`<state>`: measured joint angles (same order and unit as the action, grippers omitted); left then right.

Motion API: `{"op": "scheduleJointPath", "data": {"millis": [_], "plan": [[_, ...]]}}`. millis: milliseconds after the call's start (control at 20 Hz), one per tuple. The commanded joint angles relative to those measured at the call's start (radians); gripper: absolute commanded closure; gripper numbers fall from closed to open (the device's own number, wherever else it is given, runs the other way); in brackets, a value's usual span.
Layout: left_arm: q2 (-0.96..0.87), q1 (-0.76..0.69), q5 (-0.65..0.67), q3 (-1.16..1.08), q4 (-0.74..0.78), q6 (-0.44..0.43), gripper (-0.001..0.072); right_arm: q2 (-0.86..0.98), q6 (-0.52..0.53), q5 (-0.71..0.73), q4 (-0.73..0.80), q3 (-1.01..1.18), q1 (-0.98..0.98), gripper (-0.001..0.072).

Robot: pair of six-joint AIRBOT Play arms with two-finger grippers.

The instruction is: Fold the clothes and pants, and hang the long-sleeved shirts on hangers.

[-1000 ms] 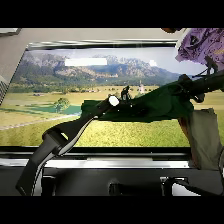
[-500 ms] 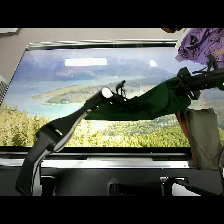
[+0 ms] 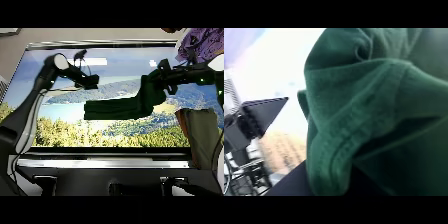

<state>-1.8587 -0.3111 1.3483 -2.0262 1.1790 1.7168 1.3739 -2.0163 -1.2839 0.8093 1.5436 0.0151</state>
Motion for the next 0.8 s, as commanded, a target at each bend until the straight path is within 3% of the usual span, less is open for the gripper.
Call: {"op": "scheduleJointPath", "data": {"millis": [0, 750], "plan": [[0.099, 0.095, 0.080, 0.000, 0.124, 0.005, 0.0693, 0.001, -0.077, 0.112, -0.021, 0.001, -0.109, 0.0678], [0.151, 0.275, 0.137, 0.000, 0.124, 0.005, 0.0692, 0.283, -0.128, 0.397, -0.063, 0.001, -0.439, 0.0678]]}}
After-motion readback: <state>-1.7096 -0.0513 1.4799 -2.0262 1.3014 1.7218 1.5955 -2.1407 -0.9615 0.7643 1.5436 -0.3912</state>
